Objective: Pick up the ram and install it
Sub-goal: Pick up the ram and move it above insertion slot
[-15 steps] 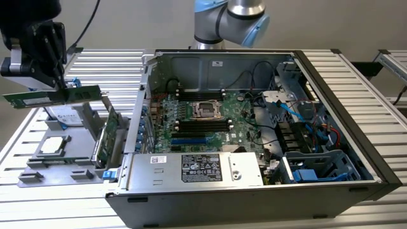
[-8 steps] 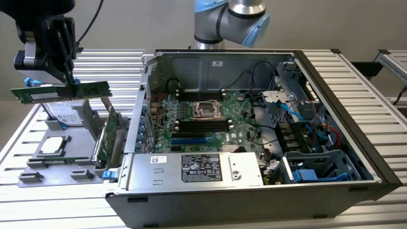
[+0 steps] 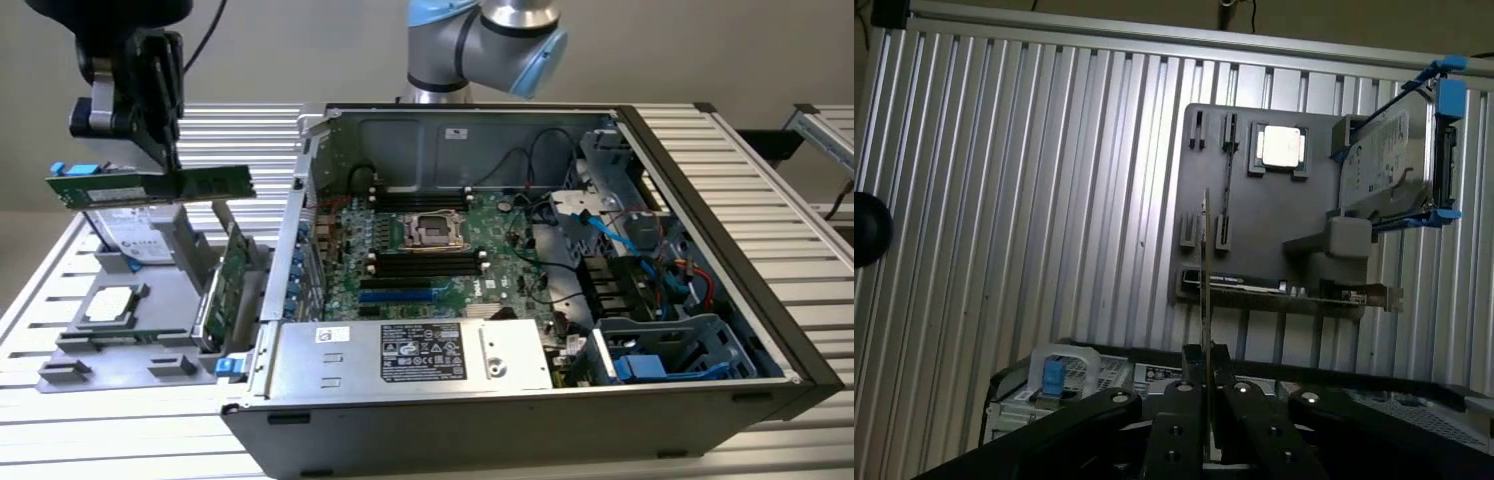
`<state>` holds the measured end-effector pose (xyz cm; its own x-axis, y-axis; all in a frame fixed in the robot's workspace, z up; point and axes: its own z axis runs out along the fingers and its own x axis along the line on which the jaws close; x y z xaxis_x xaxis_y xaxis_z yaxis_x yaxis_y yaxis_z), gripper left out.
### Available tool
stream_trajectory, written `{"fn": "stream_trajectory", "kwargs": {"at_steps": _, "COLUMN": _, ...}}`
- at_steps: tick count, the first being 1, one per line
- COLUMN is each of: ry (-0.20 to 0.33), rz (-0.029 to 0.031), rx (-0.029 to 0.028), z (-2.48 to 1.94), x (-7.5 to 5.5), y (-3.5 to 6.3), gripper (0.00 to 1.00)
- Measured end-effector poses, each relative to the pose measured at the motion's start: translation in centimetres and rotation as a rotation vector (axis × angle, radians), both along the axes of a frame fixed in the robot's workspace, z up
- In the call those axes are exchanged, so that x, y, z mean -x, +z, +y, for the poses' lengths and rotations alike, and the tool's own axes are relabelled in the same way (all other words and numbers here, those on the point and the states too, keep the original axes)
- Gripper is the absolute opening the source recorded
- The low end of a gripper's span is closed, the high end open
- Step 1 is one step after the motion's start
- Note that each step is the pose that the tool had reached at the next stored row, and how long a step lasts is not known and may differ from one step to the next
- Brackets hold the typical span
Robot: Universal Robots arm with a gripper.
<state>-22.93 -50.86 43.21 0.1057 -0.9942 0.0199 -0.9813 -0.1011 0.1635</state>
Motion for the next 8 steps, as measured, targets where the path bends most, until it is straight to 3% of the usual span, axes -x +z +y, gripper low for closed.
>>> {"fn": "stream_trajectory", "kwargs": {"at_steps": 8, "ry": 0.0, "rz": 0.0148, "rx": 0.0119, "z": 0.57, "x": -2.1, "y": 0.0, "gripper": 0.14}}
